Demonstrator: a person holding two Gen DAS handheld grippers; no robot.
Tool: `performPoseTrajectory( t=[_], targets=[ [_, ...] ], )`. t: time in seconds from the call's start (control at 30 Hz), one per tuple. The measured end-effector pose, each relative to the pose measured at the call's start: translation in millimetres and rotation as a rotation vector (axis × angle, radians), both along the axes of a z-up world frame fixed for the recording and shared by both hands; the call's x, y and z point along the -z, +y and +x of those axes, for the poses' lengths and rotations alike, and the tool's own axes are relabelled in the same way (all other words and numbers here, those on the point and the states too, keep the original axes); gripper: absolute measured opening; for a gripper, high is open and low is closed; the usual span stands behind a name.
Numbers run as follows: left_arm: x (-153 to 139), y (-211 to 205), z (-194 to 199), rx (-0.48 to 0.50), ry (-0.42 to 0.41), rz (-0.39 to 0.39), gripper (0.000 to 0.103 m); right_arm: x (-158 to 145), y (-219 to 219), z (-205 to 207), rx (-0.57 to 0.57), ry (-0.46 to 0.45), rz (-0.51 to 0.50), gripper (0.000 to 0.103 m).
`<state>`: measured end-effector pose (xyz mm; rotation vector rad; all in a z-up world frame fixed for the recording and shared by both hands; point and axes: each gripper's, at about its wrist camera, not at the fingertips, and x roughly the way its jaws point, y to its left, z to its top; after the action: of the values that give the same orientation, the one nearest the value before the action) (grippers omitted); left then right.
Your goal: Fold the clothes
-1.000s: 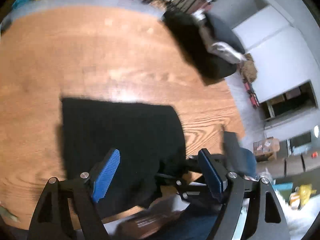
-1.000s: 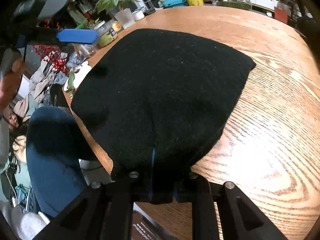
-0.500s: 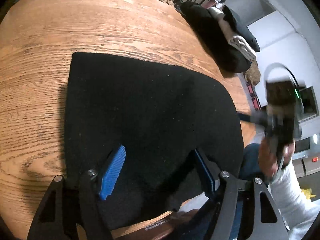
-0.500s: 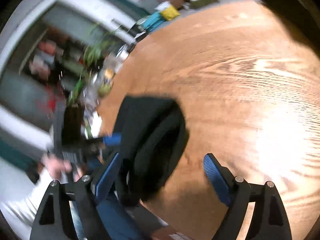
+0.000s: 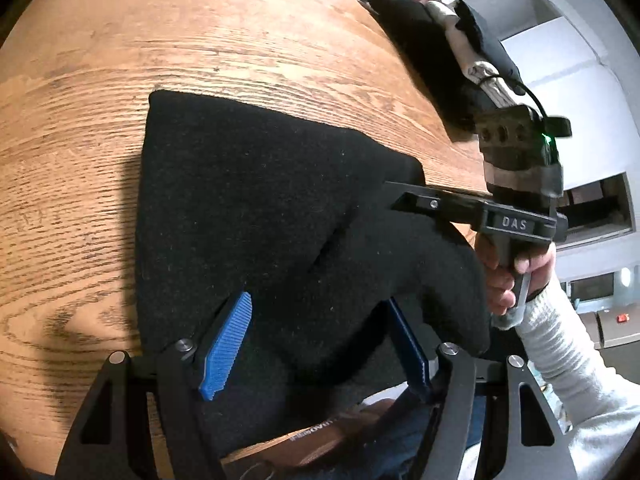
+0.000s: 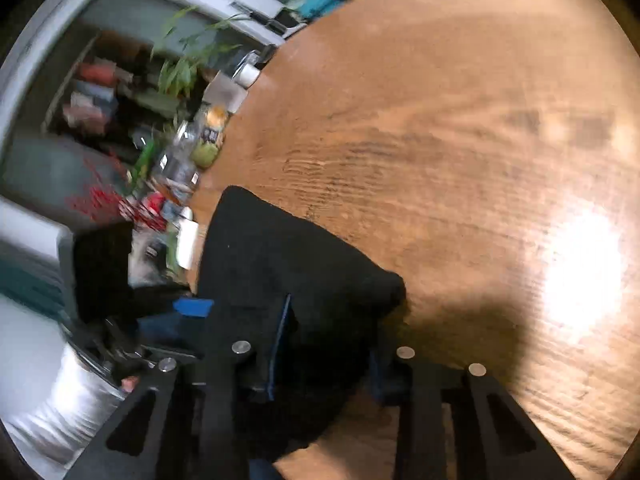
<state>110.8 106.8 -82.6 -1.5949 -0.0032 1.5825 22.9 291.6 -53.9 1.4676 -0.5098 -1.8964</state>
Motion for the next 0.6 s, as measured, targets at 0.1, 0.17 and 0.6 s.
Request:
performPoseTrajectory(
  t=[0.1, 0.17, 0.6],
  targets=[
    [0.6, 1.1, -0.9, 0.000, -0.010, -0.001, 0.070, 12.4, 12.8, 5.6, 0.101, -0.072, -0.094, 0.077],
    [0.5, 2.1, -0.3, 0.002, -0.006, -0.003, 0.070, 29.4, 26.3, 13.3, 0.142, -0.244, -0.265, 0.085],
    [3.8, -7.0, -4.5, -0.005, -0.037, 0.040, 0.070, 8.1, -31.8, 41.9, -0.056, -0.059, 0.000, 0.044]
  ],
)
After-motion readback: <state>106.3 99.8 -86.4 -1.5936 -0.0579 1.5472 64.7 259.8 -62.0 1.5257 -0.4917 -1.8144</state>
